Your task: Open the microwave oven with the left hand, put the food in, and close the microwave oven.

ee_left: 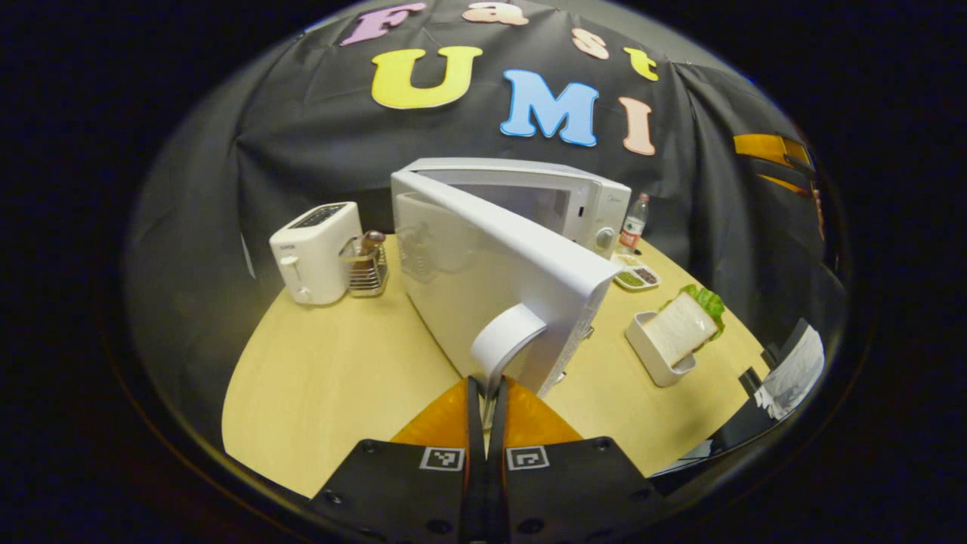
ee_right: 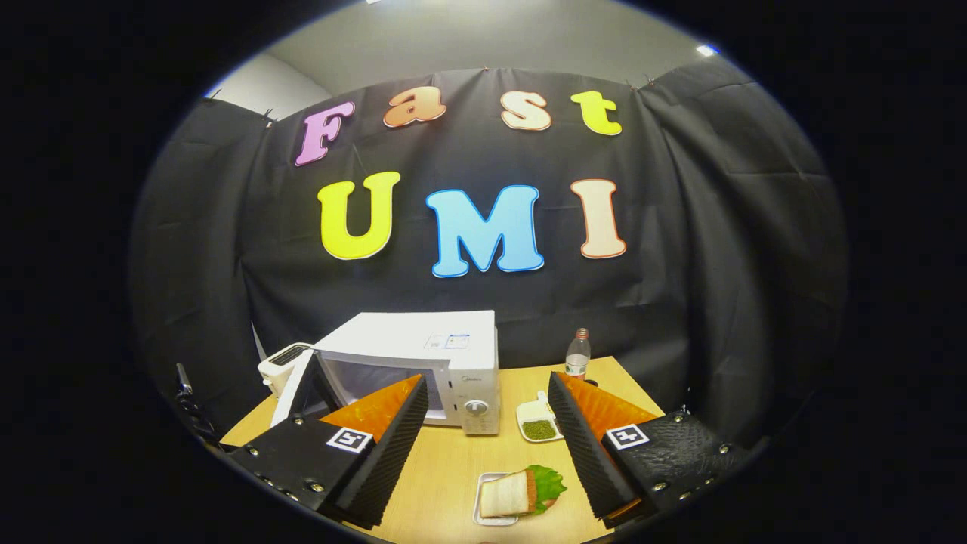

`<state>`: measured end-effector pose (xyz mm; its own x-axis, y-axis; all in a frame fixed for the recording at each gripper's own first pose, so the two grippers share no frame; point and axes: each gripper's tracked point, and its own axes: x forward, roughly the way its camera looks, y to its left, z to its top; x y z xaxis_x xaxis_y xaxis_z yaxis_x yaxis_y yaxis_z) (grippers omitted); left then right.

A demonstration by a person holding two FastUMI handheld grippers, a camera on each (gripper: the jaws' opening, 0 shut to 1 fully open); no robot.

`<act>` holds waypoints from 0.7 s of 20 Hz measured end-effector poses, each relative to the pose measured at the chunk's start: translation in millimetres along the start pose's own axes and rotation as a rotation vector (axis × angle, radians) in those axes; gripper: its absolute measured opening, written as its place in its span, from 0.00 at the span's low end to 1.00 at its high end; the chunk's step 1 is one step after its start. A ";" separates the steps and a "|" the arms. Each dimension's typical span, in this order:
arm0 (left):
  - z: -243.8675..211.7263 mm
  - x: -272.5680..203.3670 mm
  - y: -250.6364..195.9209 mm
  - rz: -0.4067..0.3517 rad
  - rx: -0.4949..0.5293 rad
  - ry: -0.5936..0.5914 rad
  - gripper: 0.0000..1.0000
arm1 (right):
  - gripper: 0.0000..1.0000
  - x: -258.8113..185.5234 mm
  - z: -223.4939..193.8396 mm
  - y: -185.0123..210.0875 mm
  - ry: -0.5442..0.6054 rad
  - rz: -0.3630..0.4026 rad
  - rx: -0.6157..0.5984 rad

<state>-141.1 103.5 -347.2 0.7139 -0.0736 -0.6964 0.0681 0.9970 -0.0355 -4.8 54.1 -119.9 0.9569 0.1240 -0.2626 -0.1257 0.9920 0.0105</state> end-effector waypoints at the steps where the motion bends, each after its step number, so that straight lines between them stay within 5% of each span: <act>1: -2.0 -5.9 12.5 0.004 -0.006 -0.007 0.06 | 0.96 -0.6 -1.0 5.0 0.003 0.002 -0.005; 14: -11.4 -27.4 111.6 0.025 0.025 -0.037 0.06 | 0.97 -4.5 -27.3 41.1 0.052 -0.003 -0.044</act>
<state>-161.0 217.0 -340.3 0.7407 -0.0498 -0.6699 0.0673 0.9977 0.0001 -21.4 93.7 -144.6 0.9424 0.1190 -0.3126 -0.1357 0.9902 -0.0323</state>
